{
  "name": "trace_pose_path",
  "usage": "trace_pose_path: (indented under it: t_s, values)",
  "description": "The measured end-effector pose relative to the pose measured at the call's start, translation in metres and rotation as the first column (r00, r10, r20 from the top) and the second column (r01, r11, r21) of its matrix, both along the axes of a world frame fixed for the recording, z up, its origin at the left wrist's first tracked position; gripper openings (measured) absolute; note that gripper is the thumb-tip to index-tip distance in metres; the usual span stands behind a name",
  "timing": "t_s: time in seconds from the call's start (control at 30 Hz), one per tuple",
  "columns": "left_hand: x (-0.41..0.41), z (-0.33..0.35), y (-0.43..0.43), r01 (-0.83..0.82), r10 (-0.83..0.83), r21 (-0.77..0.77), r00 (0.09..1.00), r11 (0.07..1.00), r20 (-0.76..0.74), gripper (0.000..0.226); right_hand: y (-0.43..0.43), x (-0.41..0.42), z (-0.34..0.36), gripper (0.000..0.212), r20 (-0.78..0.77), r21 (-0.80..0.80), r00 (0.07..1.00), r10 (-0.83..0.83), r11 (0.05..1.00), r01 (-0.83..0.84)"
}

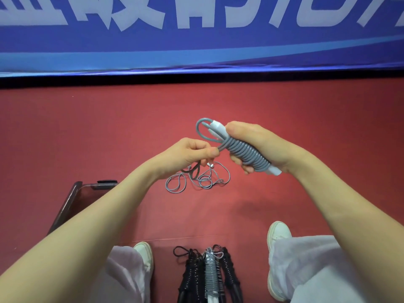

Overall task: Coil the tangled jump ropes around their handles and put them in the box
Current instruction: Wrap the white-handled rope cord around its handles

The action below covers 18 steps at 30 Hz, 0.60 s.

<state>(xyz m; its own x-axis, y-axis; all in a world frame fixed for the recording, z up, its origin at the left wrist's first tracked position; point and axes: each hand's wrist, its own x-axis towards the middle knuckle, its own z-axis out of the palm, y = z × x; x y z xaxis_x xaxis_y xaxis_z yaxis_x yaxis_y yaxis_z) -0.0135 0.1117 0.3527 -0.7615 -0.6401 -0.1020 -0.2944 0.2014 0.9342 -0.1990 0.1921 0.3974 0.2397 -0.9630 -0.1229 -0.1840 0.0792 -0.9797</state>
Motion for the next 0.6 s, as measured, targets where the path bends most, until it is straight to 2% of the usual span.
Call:
trace_pose_path:
  t_s: [0.1,0.2,0.3,0.37,0.43,0.5,0.53,0.57,0.6]
  values:
    - [0.006,-0.001,-0.003,0.041,-0.042,0.037,0.999,0.998,0.03,0.033,0.005,-0.003,0.002,0.027,-0.013,0.061,0.994,0.111,0.992,-0.11]
    - [0.014,0.008,-0.009,0.051,-0.052,0.039,0.998,0.998,0.039,0.002,0.006,-0.009,0.004,0.026,-0.089,0.15,0.975,0.202,0.971,-0.187]
    - [0.018,0.015,-0.011,0.101,-0.098,-0.029,0.99,0.994,0.097,0.009,0.007,-0.007,0.002,0.03,-0.247,0.282,0.923,0.294,0.933,-0.222]
    - [0.014,0.017,-0.009,0.032,-0.021,-0.134,0.996,0.99,0.085,0.011,0.004,-0.003,-0.001,0.036,-0.411,0.297,0.873,0.264,0.944,-0.145]
    - [0.005,0.012,-0.006,-0.07,0.094,-0.315,0.994,0.946,0.061,0.01,0.0,0.001,-0.007,0.042,-0.629,0.187,0.761,0.162,0.981,-0.054]
    - [-0.004,0.006,-0.002,-0.125,0.156,-0.456,0.987,0.881,0.031,0.012,-0.004,0.006,-0.014,0.043,-0.859,0.034,0.509,0.05,0.999,-0.04]
    - [-0.007,0.003,0.003,-0.128,0.171,-0.526,0.985,0.841,0.034,0.014,-0.006,0.008,-0.017,0.043,-0.927,-0.049,0.373,-0.025,0.997,-0.055]
    - [-0.01,0.0,0.006,-0.134,0.192,-0.577,0.98,0.805,0.041,0.016,-0.007,0.008,-0.02,0.044,-0.95,-0.135,0.291,-0.113,0.989,-0.059]
    - [-0.013,0.0,0.009,-0.155,0.217,-0.596,0.976,0.788,0.034,0.018,-0.008,0.007,-0.021,0.043,-0.943,-0.224,0.261,-0.205,0.973,-0.046]
